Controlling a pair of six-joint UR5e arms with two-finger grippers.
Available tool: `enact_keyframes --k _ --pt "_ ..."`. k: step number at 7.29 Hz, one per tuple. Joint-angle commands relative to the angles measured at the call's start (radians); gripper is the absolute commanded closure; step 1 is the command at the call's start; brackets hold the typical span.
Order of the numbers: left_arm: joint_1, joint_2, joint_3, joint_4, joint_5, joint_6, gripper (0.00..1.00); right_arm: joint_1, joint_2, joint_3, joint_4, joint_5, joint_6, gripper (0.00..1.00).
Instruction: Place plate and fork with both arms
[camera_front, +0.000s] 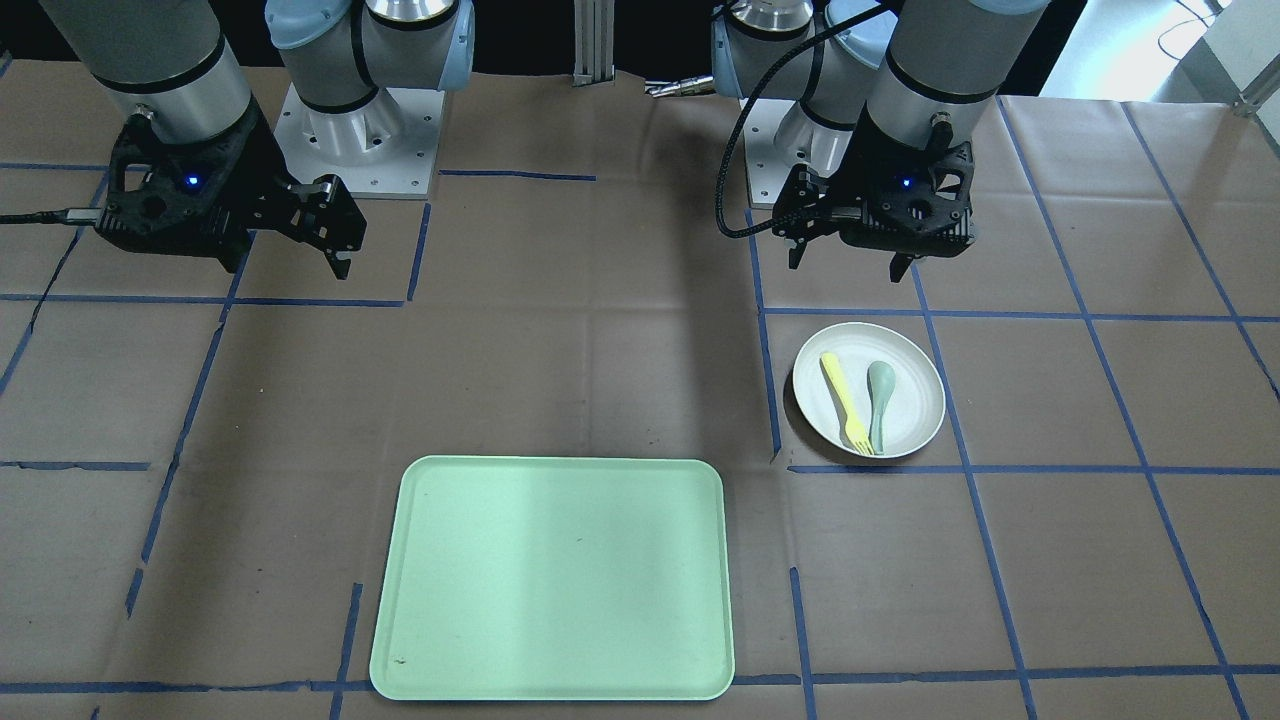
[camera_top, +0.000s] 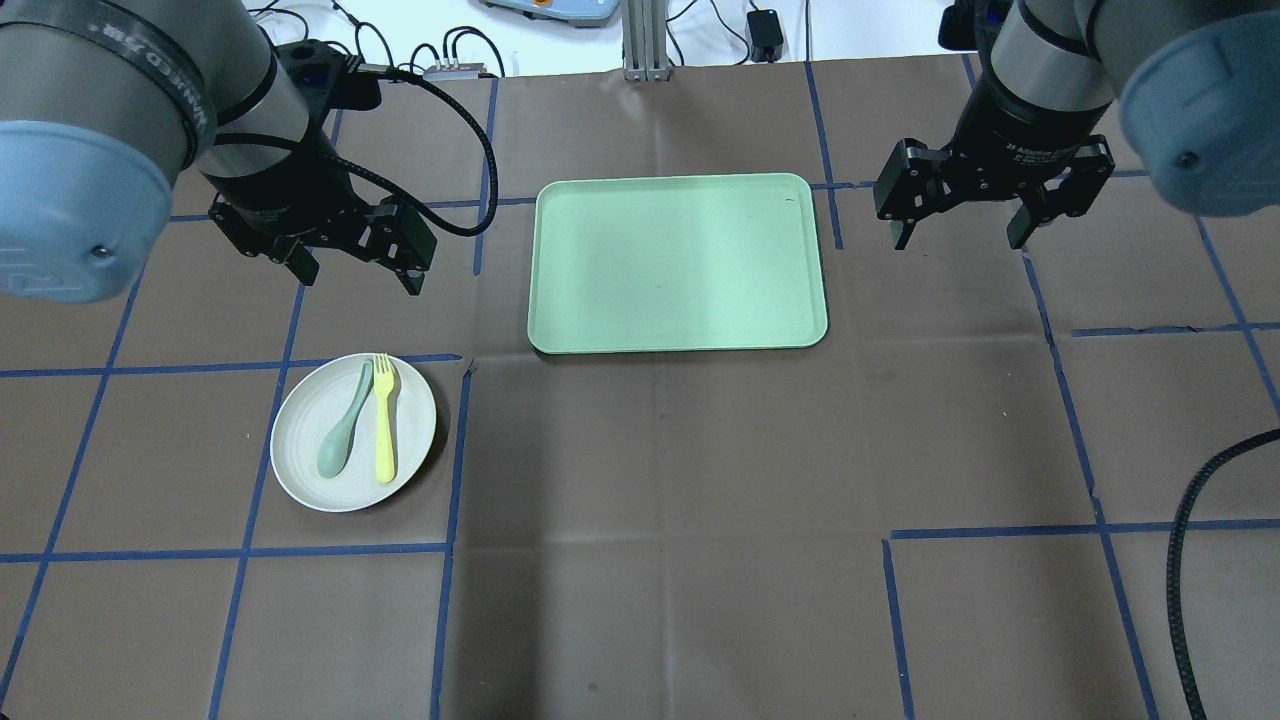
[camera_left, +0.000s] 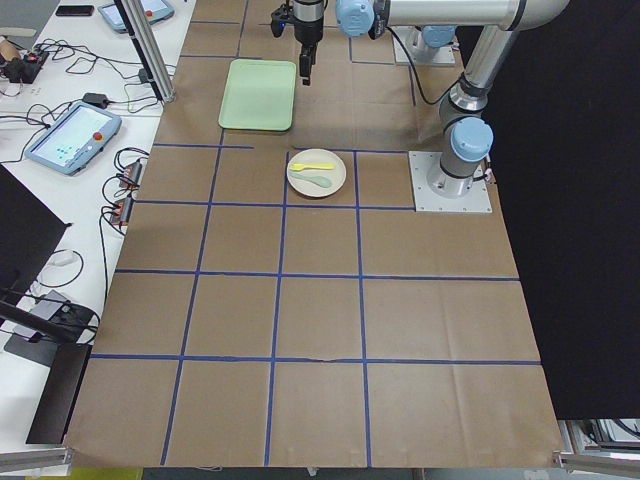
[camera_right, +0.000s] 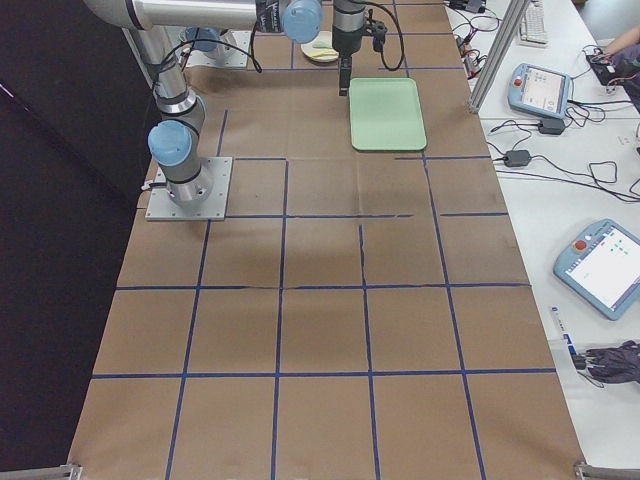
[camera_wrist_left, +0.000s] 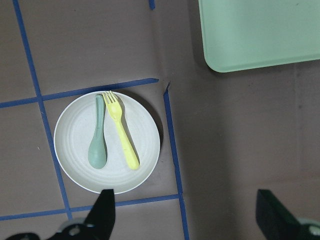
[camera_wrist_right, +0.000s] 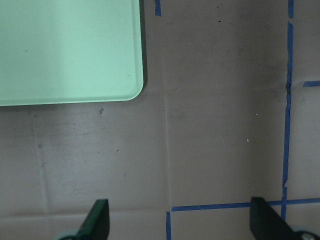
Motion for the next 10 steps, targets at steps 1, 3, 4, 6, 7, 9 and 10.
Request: enact_keyframes --k 1,3,4,6,7,9,10 --pt "0.001 -0.020 0.008 0.000 0.003 0.001 0.00 0.000 -0.003 0.002 0.000 0.006 0.000 0.00" --pt "0.001 -0.003 0.005 -0.008 0.006 0.012 0.00 -0.002 -0.003 0.007 0.000 0.006 0.000 0.00" --pt "0.002 -0.006 0.005 0.001 -0.008 0.009 0.00 -0.002 -0.003 0.007 0.000 0.006 0.000 0.00" --pt "0.019 0.003 -0.013 0.002 0.006 0.003 0.00 -0.002 -0.005 0.008 0.000 0.006 0.000 0.00" --pt "0.030 -0.011 -0.018 0.003 0.001 0.000 0.00 -0.002 -0.005 0.008 0.000 0.006 0.000 0.00" --pt "0.071 0.000 -0.016 -0.056 0.000 -0.005 0.00 -0.002 -0.003 0.008 0.000 0.006 0.000 0.00" --pt "0.085 -0.005 -0.016 -0.075 0.001 -0.012 0.00 -0.002 -0.005 0.008 0.000 0.007 0.000 0.00"
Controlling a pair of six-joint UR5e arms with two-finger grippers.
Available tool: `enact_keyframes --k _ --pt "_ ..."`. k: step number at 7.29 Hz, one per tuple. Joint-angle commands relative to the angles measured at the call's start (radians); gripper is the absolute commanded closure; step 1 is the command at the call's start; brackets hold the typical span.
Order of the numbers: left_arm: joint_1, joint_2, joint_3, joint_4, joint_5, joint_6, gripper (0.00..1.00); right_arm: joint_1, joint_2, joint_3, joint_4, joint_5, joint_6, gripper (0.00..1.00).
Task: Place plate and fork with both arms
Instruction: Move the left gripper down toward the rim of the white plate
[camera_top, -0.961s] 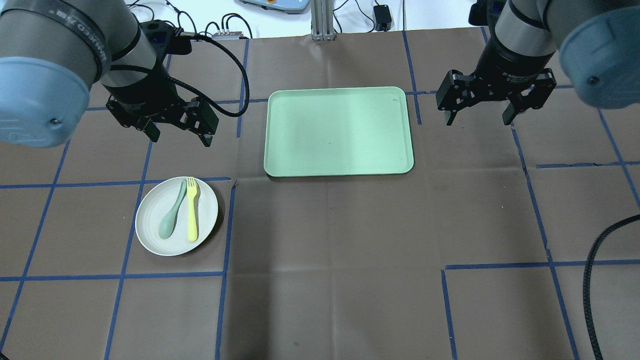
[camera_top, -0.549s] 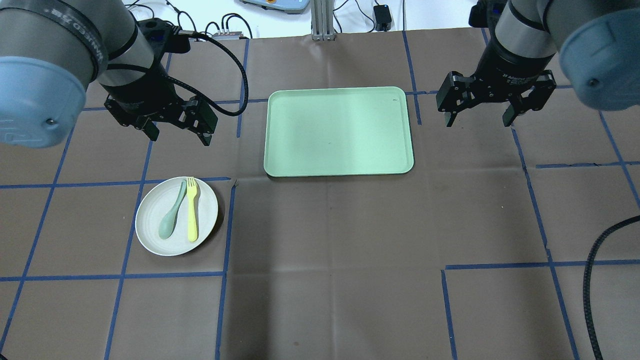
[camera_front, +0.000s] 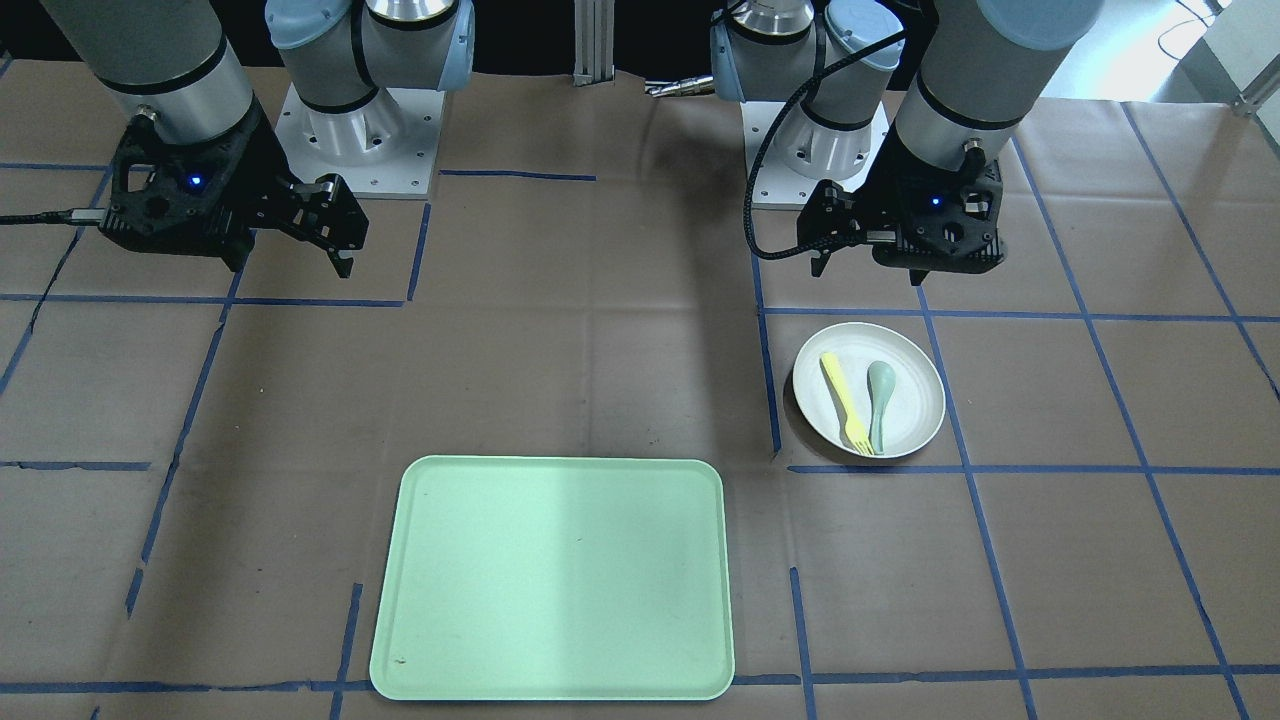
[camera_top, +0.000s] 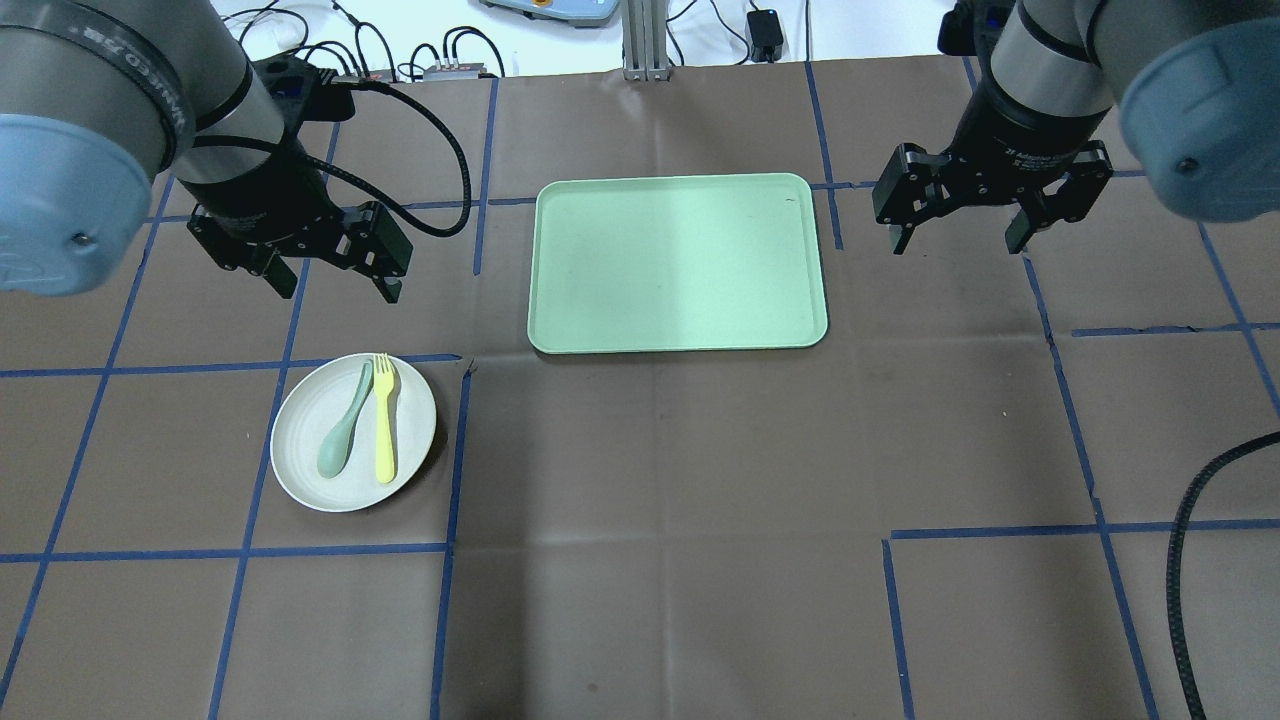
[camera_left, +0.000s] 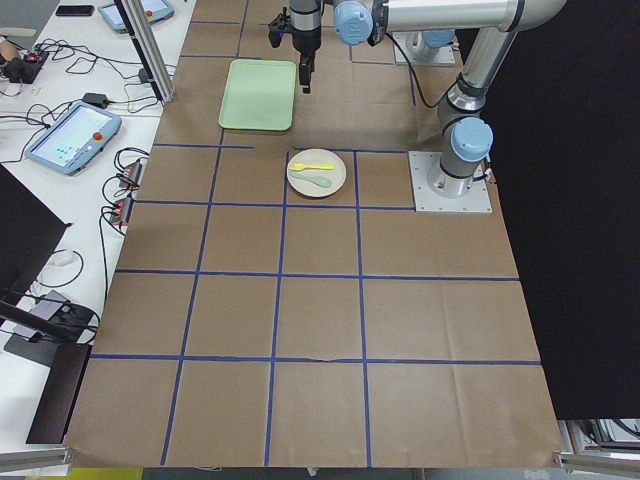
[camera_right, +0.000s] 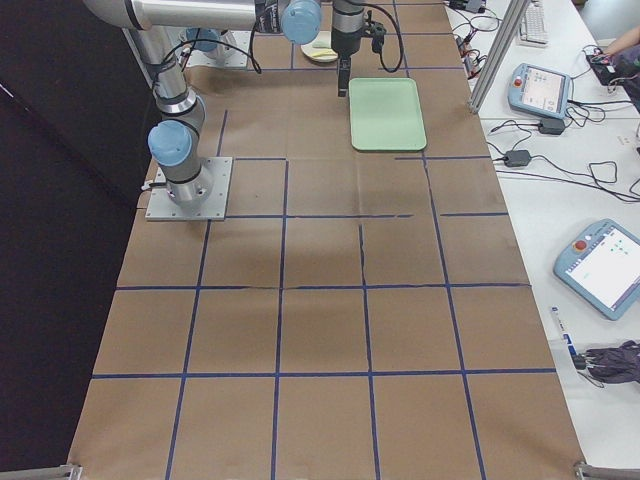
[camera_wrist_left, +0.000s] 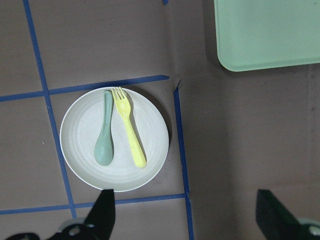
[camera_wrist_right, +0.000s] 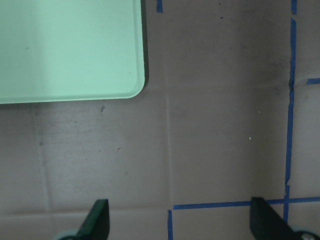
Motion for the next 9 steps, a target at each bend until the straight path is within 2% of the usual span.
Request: enact_keyframes --k 1,3,5,6,7,9 --pt "0.042 -0.003 -0.002 0.000 -0.011 0.010 0.00 0.000 0.000 0.000 0.000 0.001 0.000 0.00" --pt "0.141 0.000 -0.040 -0.001 -0.013 0.129 0.01 0.000 -0.002 0.000 0.000 0.002 0.000 0.00" --pt "0.271 0.017 -0.177 0.066 -0.032 0.258 0.00 0.000 -0.002 0.000 0.000 0.002 0.000 0.00" --pt "0.333 0.014 -0.220 0.112 -0.040 0.366 0.00 0.000 0.000 0.000 0.000 0.002 0.000 0.00" --pt "0.378 -0.006 -0.254 0.148 -0.039 0.392 0.00 0.000 0.000 0.002 0.000 0.002 0.000 0.00" --pt "0.421 -0.066 -0.352 0.354 -0.042 0.433 0.00 0.000 0.001 0.000 0.000 0.002 0.000 0.00"
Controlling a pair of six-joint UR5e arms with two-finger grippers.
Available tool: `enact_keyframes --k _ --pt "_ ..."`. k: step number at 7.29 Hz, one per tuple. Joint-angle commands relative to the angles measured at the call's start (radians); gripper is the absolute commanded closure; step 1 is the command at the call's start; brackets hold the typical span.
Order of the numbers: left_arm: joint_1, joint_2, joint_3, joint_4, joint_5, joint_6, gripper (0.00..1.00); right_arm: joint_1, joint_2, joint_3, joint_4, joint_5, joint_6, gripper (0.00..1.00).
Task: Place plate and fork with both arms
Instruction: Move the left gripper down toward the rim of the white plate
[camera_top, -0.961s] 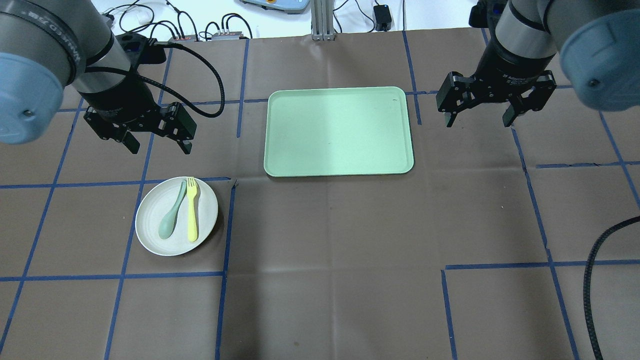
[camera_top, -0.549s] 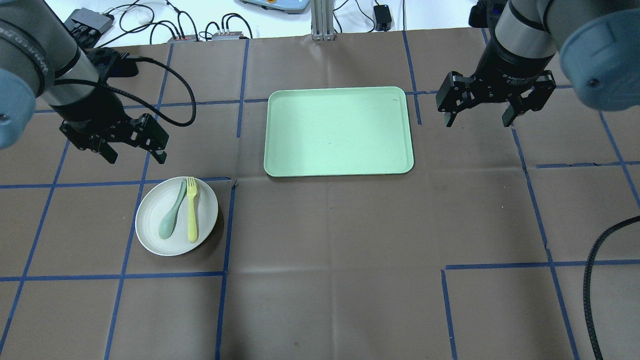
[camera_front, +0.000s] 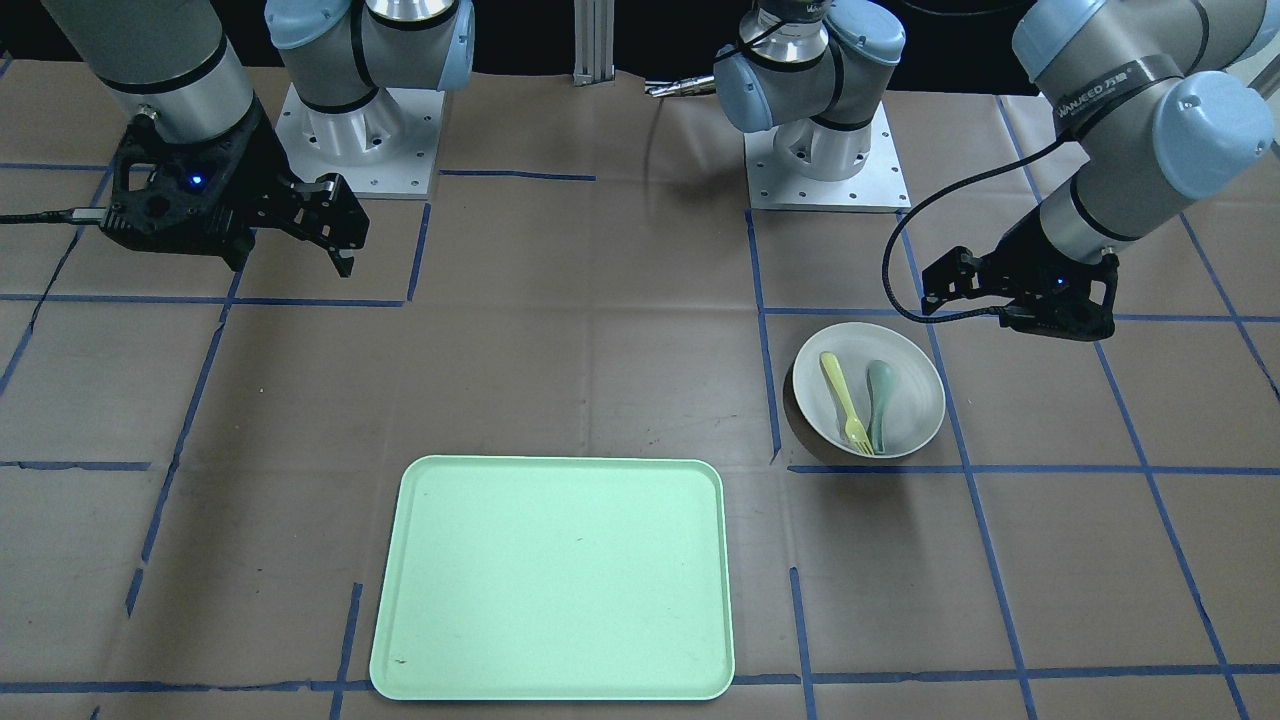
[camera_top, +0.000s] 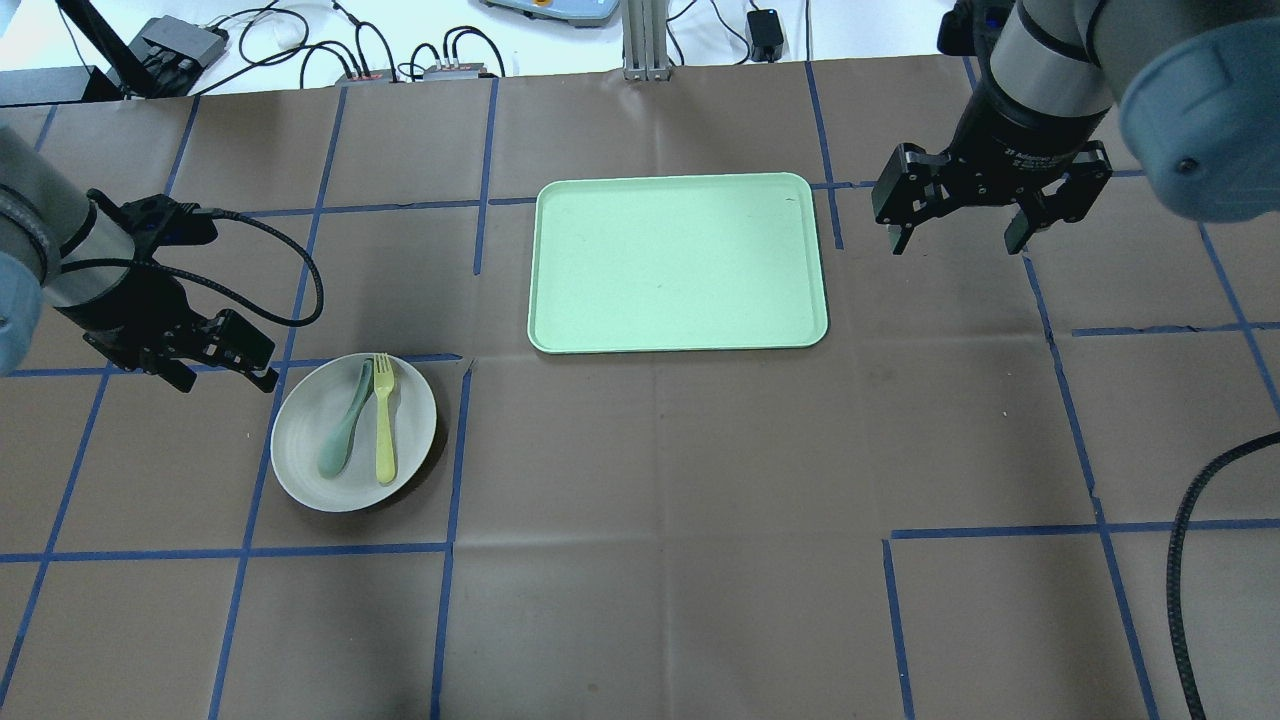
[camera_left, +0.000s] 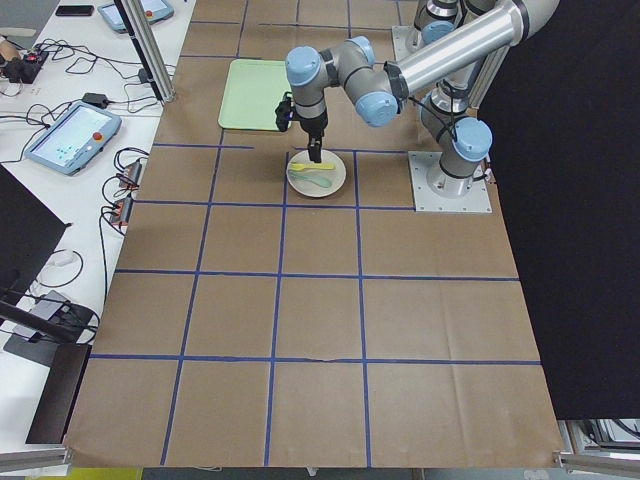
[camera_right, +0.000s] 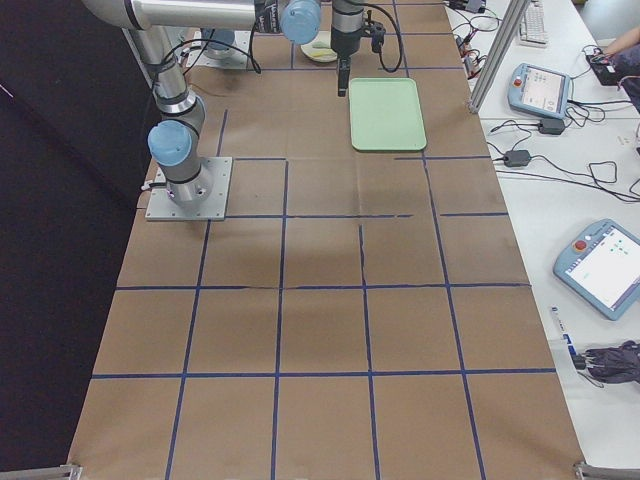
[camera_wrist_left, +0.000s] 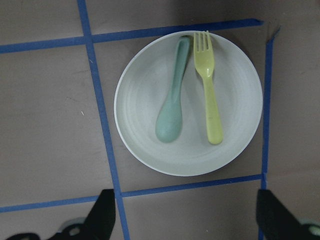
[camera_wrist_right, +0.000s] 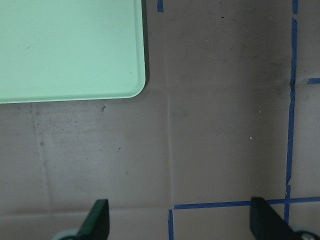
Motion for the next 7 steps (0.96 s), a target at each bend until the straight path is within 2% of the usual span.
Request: enact_keyframes --k 1,4,6,7 --pt "0.030 -0.076 -0.092 0.171 -0.004 0.032 0.01 0.000 -0.001 0.001 0.000 0.000 0.000 0.00" --pt "0.105 -0.199 -0.088 0.212 -0.043 0.031 0.01 0.000 -0.001 0.001 0.000 0.000 0.000 0.00" --pt "0.117 -0.256 -0.098 0.290 -0.074 0.028 0.01 0.000 -0.001 0.001 0.000 0.000 0.000 0.00" --pt "0.122 -0.268 -0.092 0.294 -0.080 0.020 0.07 0.000 0.000 0.001 0.000 0.000 0.000 0.00"
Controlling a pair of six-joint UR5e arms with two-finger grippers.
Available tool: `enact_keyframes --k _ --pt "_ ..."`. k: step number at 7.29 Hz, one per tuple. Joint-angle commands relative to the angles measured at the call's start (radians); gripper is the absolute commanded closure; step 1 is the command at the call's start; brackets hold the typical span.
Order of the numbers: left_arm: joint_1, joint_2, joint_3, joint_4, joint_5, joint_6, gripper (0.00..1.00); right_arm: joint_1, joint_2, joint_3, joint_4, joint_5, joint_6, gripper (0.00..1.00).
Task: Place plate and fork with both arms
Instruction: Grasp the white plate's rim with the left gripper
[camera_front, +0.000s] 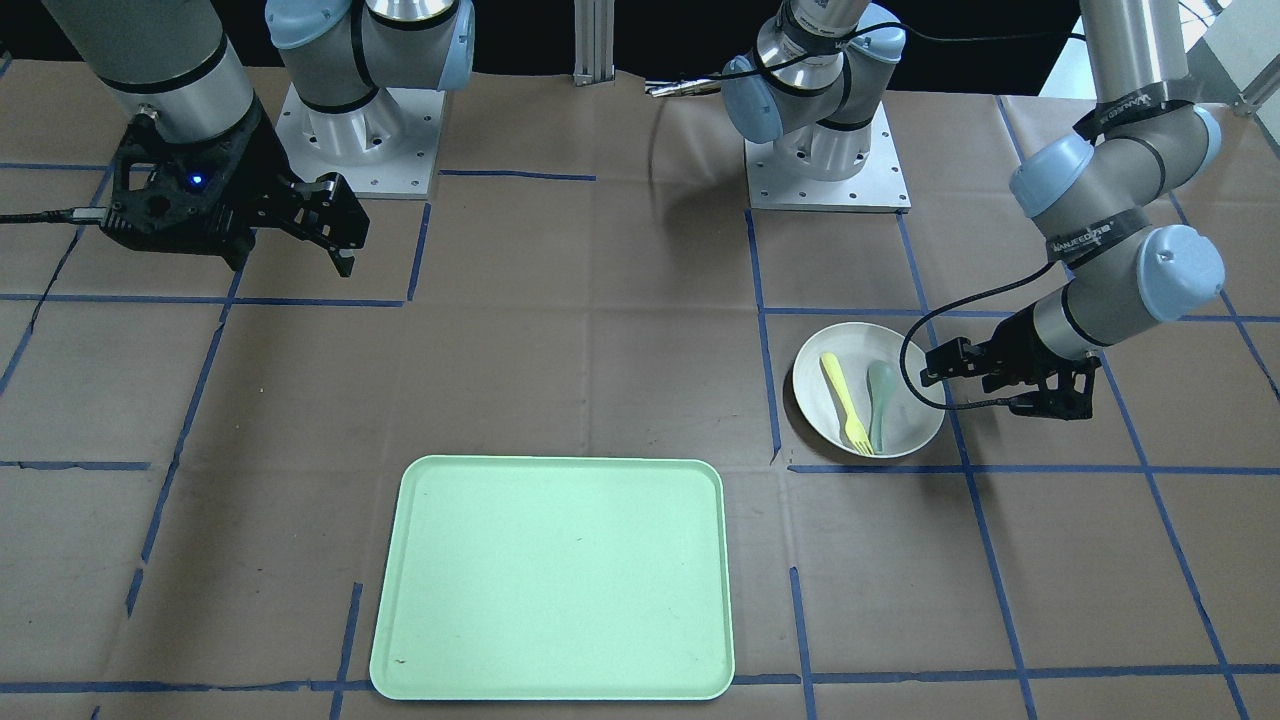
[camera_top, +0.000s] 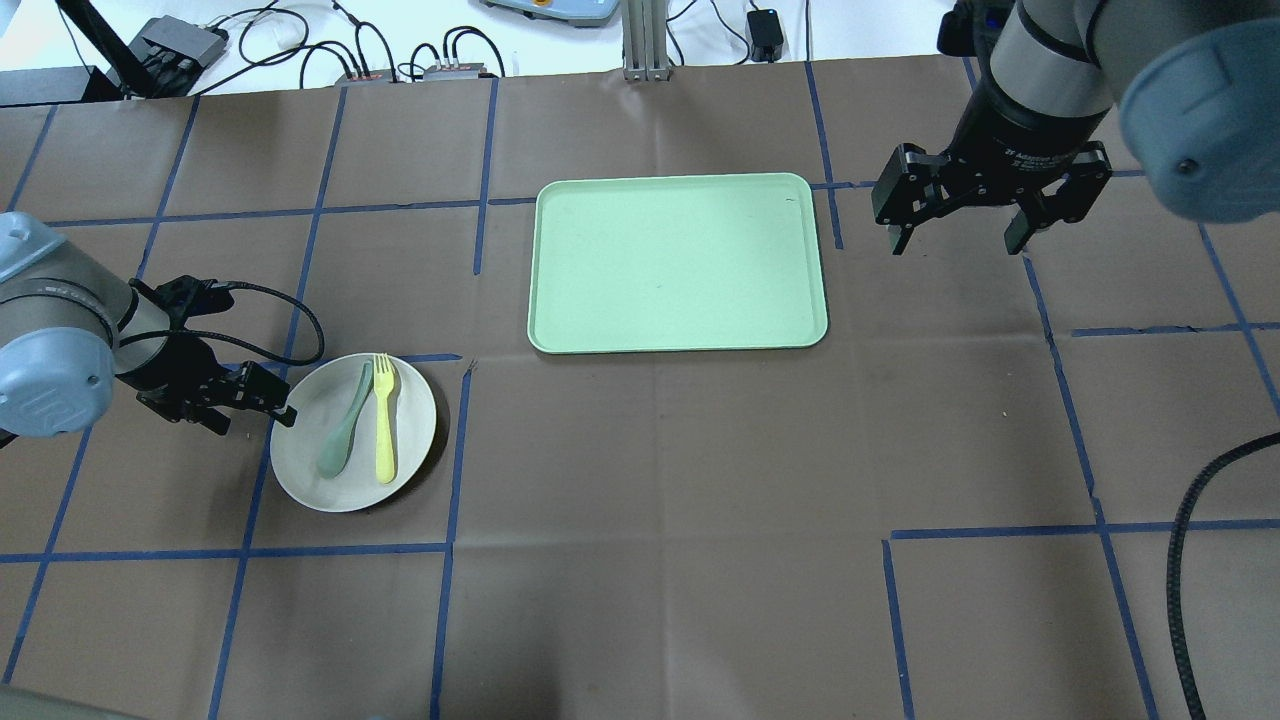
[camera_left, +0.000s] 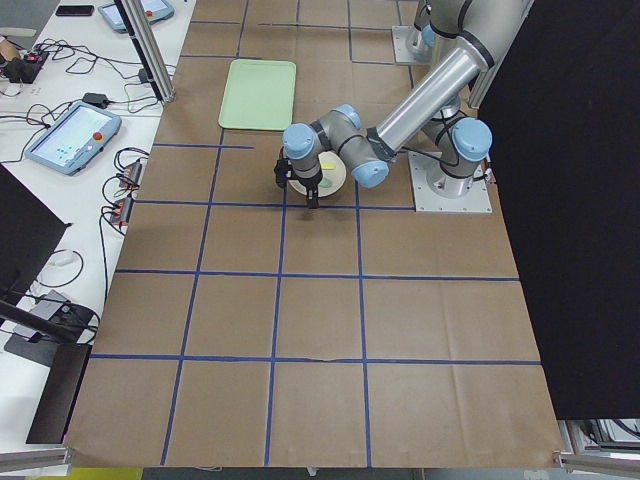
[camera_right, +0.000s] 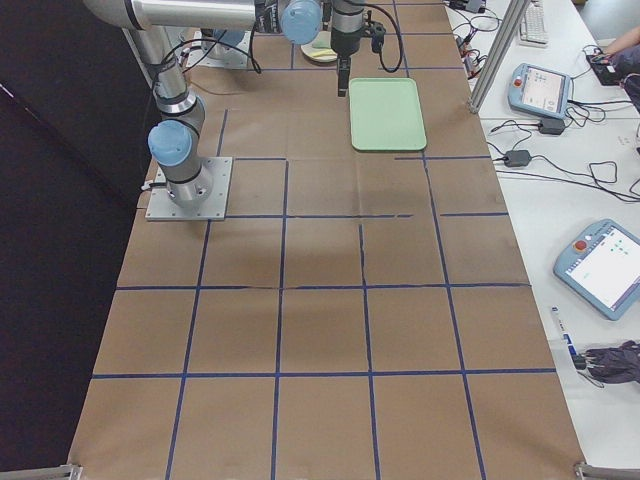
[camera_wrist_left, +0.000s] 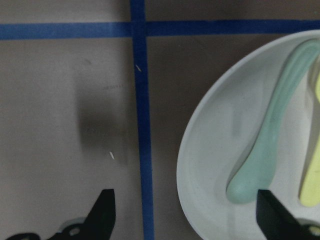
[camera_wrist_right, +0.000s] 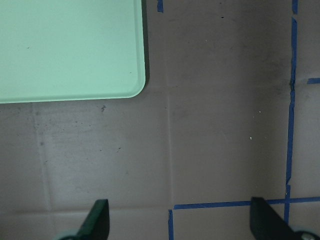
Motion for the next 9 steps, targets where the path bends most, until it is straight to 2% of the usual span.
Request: enact_keyframes --k 1,2,3,5,7,9 --pt "0.010 -0.029 -0.003 0.022 -0.042 -0.025 0.14 0.000 0.001 0.000 0.000 0.002 0.000 0.00" --pt "0.010 -0.029 -0.003 0.022 -0.044 -0.028 0.30 0.000 0.001 0.000 0.000 0.002 0.000 0.00" --pt "0.010 -0.030 -0.006 0.022 -0.046 -0.027 0.37 0.000 0.001 0.000 0.000 0.000 0.000 0.00" --pt "0.008 -0.032 -0.008 0.021 -0.049 -0.028 0.57 0.000 0.002 0.000 0.000 0.000 0.000 0.00" --pt "0.008 -0.032 -0.008 0.011 -0.076 -0.038 0.63 0.000 0.002 0.000 0.000 0.002 0.000 0.00" --pt "0.008 -0.030 -0.008 0.007 -0.101 -0.041 0.75 0.000 0.001 0.000 0.000 0.002 0.000 0.00"
